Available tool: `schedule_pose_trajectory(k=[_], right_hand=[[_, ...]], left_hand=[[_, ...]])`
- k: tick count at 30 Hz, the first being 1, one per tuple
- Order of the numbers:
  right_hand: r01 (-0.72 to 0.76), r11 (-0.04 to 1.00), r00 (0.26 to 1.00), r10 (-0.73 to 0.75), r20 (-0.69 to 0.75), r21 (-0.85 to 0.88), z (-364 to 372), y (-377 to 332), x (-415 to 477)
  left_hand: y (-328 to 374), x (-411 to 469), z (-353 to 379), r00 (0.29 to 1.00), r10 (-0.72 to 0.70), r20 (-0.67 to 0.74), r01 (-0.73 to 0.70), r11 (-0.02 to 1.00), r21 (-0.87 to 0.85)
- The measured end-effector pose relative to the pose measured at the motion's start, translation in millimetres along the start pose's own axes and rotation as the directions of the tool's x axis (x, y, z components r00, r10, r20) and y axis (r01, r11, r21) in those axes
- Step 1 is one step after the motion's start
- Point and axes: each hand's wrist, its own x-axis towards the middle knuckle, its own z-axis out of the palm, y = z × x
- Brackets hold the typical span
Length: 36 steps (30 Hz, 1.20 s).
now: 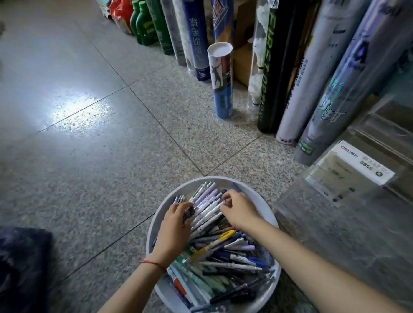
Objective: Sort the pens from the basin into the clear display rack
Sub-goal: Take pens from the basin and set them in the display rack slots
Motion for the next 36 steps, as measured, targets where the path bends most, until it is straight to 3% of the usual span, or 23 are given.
schedule_pose_trajectory(k=[6, 12, 23, 28, 33, 36], right_hand=[[-0.002, 0.985, 1.000, 0.003, 0.008, -0.173, 7, -17, 22], [0.008, 0.967, 0.997, 0.011, 0.070, -0.256, 16, -20, 32], [0.041, 0.994, 0.999, -0.044, 0.023, 0.100, 2, -20, 35], [0.087, 0.988, 0.996, -0.090, 0.021, 0.129, -25, -21, 27], [0.265, 0.945, 0.957, -0.282, 0.066, 0.192, -68, -49, 4], [0.357, 0.905, 0.920, -0.384, 0.081, 0.231, -103, -68, -19]], left_hand=[[-9, 2, 8, 0.998, -0.057, -0.011, 0.056, 0.996, -0.075], [-16, -2, 20, 0.997, 0.041, -0.058, -0.043, 0.999, -0.028], [-18, 0, 30, 0.999, 0.008, -0.046, -0.010, 0.999, -0.045], [-12, -4, 22, 0.991, 0.111, -0.081, -0.099, 0.986, 0.133], [34, 0, -1, 0.972, 0.218, -0.092, -0.227, 0.969, -0.102], [81, 1, -21, 0.988, 0.128, 0.088, -0.079, 0.902, -0.424]])
